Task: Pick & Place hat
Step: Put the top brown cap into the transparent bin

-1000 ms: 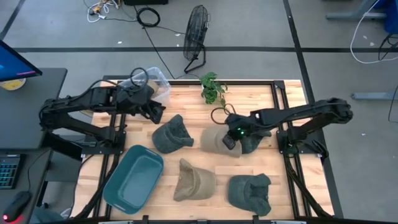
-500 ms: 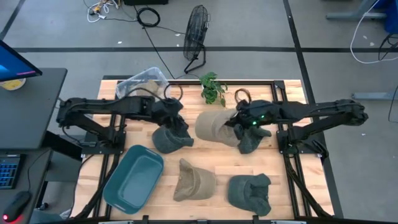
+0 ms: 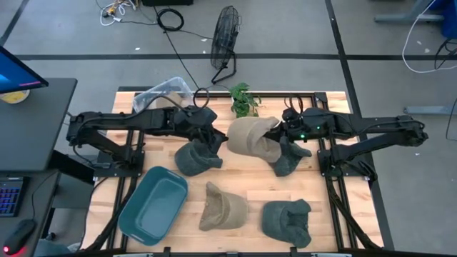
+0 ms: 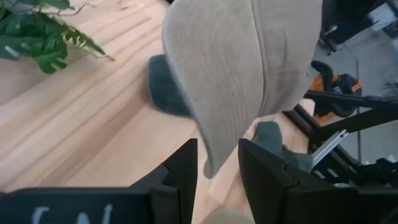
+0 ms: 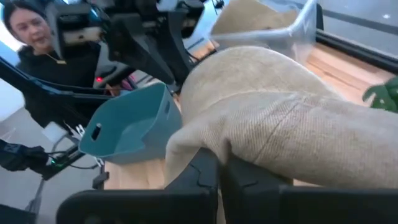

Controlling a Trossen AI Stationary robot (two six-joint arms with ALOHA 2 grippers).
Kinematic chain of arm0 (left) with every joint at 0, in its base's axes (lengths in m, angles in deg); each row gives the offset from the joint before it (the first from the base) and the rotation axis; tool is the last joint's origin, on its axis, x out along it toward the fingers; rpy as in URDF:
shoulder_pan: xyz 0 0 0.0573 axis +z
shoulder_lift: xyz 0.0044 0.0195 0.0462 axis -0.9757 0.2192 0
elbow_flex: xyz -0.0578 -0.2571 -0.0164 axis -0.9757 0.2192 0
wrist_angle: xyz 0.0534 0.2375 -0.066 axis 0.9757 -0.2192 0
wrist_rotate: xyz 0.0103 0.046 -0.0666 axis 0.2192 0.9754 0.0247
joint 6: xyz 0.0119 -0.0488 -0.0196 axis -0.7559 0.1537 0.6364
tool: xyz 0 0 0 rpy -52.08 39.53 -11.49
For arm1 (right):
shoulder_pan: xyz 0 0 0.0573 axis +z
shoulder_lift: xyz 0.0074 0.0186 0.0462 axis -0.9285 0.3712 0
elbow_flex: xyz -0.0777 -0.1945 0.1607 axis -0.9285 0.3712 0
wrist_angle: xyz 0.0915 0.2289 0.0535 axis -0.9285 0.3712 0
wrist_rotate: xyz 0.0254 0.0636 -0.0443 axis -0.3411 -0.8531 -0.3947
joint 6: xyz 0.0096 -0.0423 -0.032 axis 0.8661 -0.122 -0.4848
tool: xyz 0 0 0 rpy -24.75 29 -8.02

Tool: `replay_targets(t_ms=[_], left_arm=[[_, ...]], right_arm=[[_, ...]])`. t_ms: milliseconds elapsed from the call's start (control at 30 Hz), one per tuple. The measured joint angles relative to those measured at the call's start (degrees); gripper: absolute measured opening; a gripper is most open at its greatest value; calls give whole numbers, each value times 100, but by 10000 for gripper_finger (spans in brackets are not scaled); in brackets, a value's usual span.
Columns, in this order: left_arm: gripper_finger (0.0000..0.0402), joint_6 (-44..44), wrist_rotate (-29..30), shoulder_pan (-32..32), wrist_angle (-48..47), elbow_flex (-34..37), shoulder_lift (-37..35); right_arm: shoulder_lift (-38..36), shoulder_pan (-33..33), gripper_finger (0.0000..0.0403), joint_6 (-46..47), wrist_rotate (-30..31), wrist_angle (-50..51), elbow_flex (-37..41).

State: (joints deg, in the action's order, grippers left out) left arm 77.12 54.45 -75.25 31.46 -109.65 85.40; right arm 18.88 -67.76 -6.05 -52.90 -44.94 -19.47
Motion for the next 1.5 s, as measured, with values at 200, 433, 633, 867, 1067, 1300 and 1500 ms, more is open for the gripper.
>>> replay_targets(t_ms=[200,433,633,867,1067,1300,1500], left_arm=[[119,24,-2,0,71,-2,29],[119,-216,7,0,211,-2,28],[114,-688,-207,-7,905,-2,30],[31,-918,-301,-5,1285,-2,29],[16,-697,-201,0,1238,-2,28],[11,-262,633,0,480,1,-345],[14,263,2208,0,-991,1,-955]], right_arm=[[-18,0,0,-61,-35,-255,0],[-18,-1,0,-153,-30,-436,0],[-13,-77,0,-254,-11,-774,0],[-13,-92,7,-345,60,-754,0],[-13,-92,55,-288,473,-531,0],[-11,-90,136,-108,784,126,0],[-11,-87,195,-134,782,167,0]])
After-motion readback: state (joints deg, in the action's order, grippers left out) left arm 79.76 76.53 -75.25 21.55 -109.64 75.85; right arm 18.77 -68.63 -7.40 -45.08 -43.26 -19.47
